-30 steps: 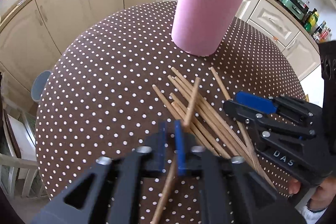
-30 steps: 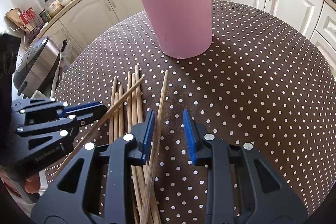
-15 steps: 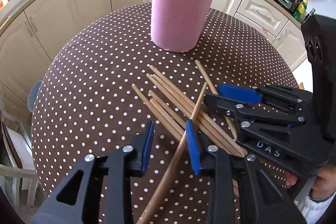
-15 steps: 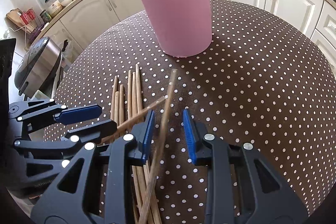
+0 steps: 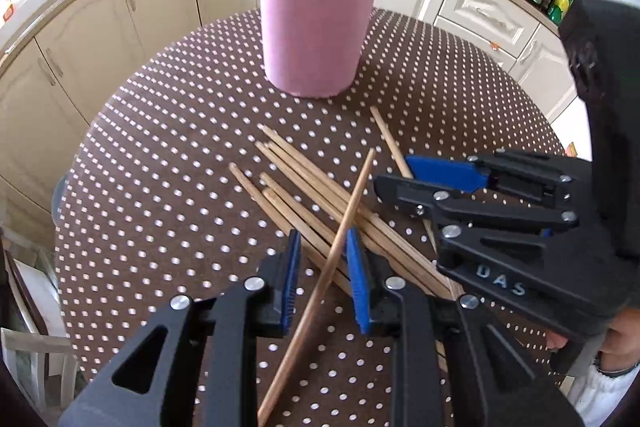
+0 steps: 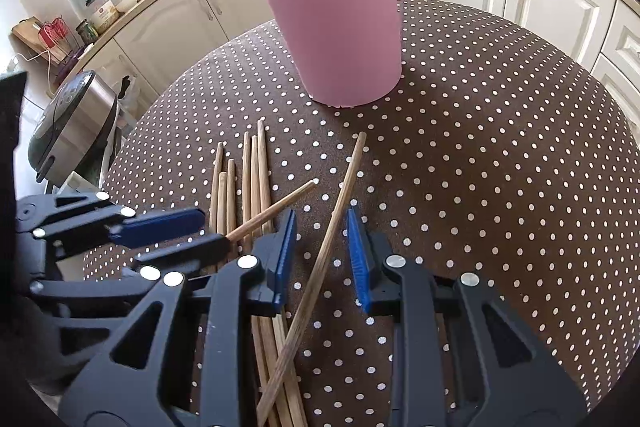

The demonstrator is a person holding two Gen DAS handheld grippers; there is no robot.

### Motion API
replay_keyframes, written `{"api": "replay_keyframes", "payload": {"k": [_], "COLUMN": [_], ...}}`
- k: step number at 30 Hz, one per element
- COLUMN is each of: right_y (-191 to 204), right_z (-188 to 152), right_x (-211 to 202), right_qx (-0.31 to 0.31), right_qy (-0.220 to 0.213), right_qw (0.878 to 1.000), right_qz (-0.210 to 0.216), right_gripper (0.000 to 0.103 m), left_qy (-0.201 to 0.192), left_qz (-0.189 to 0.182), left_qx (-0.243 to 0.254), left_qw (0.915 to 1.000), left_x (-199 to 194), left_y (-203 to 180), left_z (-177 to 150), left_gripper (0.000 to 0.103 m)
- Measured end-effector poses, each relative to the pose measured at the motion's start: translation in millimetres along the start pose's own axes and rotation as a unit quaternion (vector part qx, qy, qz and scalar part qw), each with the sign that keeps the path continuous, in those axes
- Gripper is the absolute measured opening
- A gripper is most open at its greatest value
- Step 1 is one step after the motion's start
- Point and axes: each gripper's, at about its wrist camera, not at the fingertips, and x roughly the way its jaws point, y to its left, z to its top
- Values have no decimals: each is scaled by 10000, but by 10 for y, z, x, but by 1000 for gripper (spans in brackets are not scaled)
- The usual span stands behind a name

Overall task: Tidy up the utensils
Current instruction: 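Grasp a chopstick with the left tool while the right tool grasps one too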

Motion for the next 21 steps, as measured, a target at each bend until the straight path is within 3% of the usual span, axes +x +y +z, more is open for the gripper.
{"api": "replay_keyframes", "payload": {"k": [2, 4, 6, 14, 21], "right_y": [-5, -1, 23, 122, 196], "right_z": [-6, -19, -33, -42, 32], "right_x": [-3, -10, -8, -67, -419], "right_qx": [-7, -55, -101, -176, -226], "right_qy": [5, 18, 33, -111, -546], "right_qw": [10000, 10000, 9999, 9998, 9981], "right_qz": [-13, -73, -68, -20, 149], "right_gripper": [23, 14, 11, 6, 6], "left_qy": [-62, -96, -119, -217, -633], "left_qz": [56, 176, 157, 1, -125], "left_qx": [47, -12, -61, -331, -499], "left_qw": [10000, 9998, 9998, 9992, 9967], "left_x": [25, 60, 87, 47, -325], "left_y": [-42, -45, -52, 108, 237], "left_z": [5, 47, 82, 135, 134], "left_gripper": [24, 9, 7, 6, 6]}}
